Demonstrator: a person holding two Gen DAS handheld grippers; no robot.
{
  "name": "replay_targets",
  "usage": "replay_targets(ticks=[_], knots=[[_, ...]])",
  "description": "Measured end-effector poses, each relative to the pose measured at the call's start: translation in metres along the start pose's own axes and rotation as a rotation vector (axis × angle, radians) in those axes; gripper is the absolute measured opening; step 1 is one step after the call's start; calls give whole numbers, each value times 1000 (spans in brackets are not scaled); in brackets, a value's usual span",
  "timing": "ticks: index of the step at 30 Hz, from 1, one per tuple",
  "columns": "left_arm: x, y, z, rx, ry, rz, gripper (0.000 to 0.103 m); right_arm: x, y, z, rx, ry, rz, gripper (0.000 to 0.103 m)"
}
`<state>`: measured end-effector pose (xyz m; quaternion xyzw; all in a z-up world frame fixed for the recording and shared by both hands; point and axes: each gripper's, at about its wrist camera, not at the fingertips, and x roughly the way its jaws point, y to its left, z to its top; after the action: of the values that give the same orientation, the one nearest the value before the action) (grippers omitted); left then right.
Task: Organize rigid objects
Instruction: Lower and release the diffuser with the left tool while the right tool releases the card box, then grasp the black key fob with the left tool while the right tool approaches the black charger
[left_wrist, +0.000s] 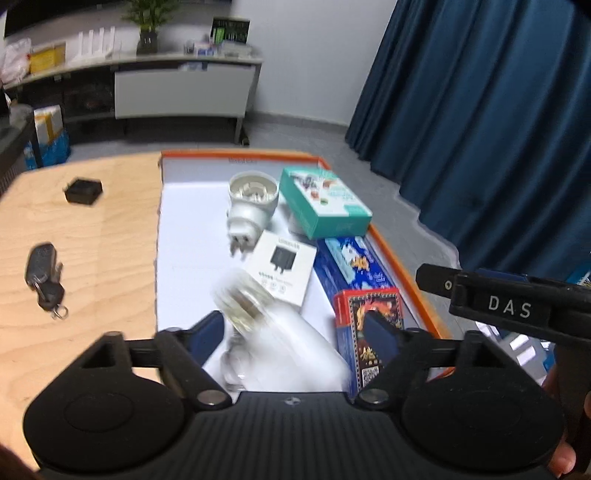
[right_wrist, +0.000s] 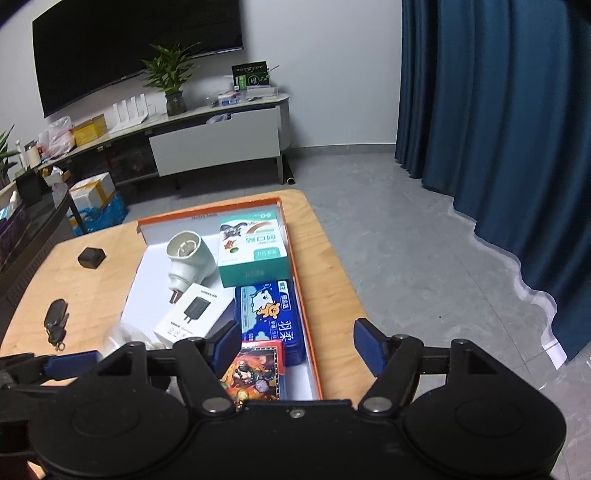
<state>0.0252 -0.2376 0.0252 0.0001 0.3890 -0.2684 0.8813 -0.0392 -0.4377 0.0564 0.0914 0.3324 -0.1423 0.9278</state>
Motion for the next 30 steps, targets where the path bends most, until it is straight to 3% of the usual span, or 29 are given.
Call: replay_targets(ticks=[7,19,30], knots=[[-15,26,7,-52,-46,92,91,-5,19,3,-32,-13,25,81],[-37,129,15,-219,-62,323,90,-2,81,7,-144,-5,133,82],[-4,183,36,-247,5,391,85,16,115,10,-204,18,171,82]])
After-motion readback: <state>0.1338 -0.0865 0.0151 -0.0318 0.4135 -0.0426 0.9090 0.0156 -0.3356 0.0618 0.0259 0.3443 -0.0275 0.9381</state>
